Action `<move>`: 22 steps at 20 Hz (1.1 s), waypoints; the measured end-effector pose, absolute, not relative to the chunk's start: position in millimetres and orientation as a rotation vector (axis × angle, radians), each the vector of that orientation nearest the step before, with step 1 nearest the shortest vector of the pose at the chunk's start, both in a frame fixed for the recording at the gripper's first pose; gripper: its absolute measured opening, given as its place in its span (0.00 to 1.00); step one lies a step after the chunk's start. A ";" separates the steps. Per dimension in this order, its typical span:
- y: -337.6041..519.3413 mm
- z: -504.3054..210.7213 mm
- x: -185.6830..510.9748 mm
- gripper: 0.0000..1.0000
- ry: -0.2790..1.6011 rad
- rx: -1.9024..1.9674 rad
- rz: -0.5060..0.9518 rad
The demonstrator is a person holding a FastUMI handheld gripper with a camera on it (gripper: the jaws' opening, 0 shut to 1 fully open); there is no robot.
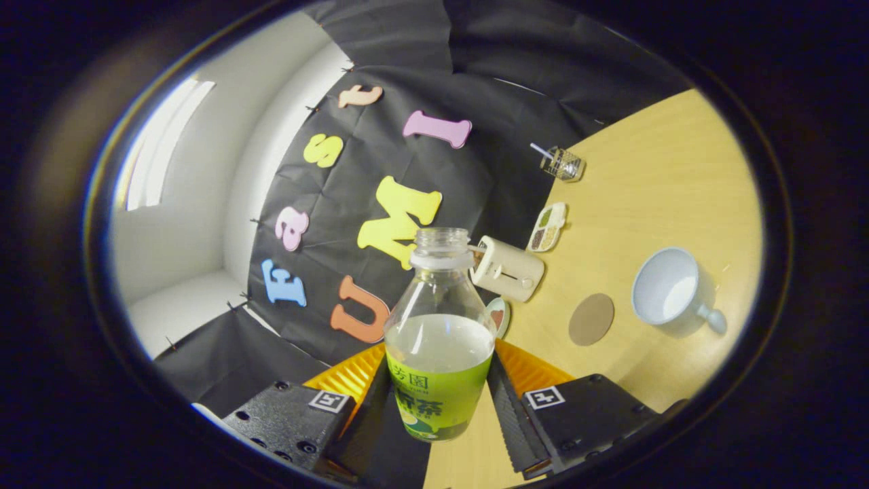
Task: Take the bottle from table, then pour the juice into the cup, finally place the bottle on the coaster
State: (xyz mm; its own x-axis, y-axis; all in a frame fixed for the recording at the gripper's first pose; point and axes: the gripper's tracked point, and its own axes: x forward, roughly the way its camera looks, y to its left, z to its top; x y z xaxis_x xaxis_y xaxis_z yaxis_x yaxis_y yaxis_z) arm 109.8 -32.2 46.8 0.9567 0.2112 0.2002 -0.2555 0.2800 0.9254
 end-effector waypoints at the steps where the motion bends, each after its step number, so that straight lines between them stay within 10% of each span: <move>1: -32.1 49.6 109.6 0.79 -0.053 1.292 0.334; 22: -37.7 43.4 120.9 0.78 -0.072 1.652 0.461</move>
